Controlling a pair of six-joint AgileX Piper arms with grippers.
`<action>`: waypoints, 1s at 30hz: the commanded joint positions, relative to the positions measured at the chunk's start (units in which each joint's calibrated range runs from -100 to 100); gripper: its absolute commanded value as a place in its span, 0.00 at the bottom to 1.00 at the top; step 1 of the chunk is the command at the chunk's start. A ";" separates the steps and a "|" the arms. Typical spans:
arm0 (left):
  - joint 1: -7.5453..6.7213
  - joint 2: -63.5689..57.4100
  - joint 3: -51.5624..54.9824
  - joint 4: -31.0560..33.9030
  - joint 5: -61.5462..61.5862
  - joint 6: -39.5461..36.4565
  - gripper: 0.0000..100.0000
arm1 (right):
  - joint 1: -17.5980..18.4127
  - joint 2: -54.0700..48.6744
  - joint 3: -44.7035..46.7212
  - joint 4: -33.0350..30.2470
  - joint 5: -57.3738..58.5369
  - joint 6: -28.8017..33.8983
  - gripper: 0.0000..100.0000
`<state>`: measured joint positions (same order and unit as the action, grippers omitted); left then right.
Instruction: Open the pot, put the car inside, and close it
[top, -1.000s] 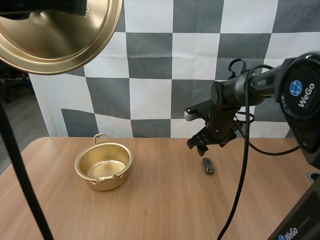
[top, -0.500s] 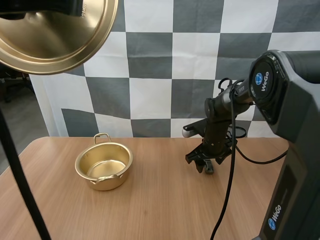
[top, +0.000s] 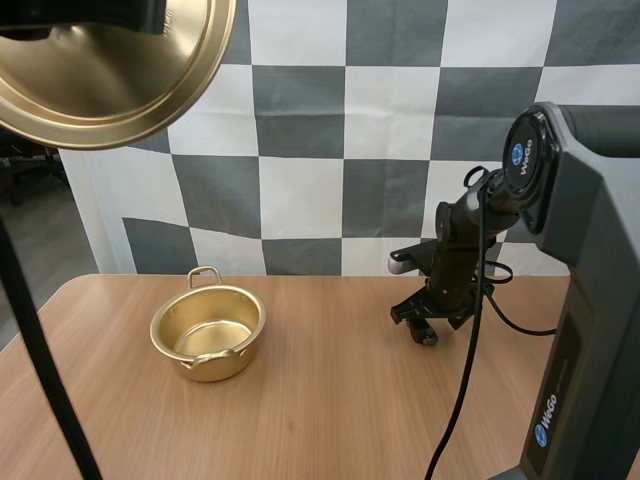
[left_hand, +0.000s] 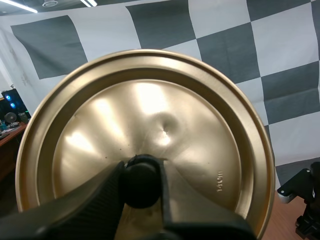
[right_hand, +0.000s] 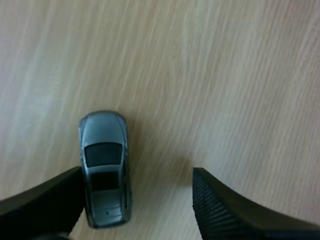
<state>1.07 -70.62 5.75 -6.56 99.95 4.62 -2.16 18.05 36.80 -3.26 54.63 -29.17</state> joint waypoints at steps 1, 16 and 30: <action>0.02 0.00 0.01 0.01 0.05 -0.04 0.00 | -0.02 0.40 0.27 5.99 1.54 -5.57 1.00; 0.02 0.00 0.01 0.01 0.05 -0.04 0.00 | -0.02 0.40 0.27 15.01 9.15 -13.17 0.00; 0.02 -0.46 0.01 0.18 0.05 -0.55 0.00 | -0.02 -15.53 -7.80 25.43 29.42 -21.49 0.00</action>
<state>1.07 -70.90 5.75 -6.56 99.95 4.33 -2.20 7.45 31.21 18.41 76.56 -48.36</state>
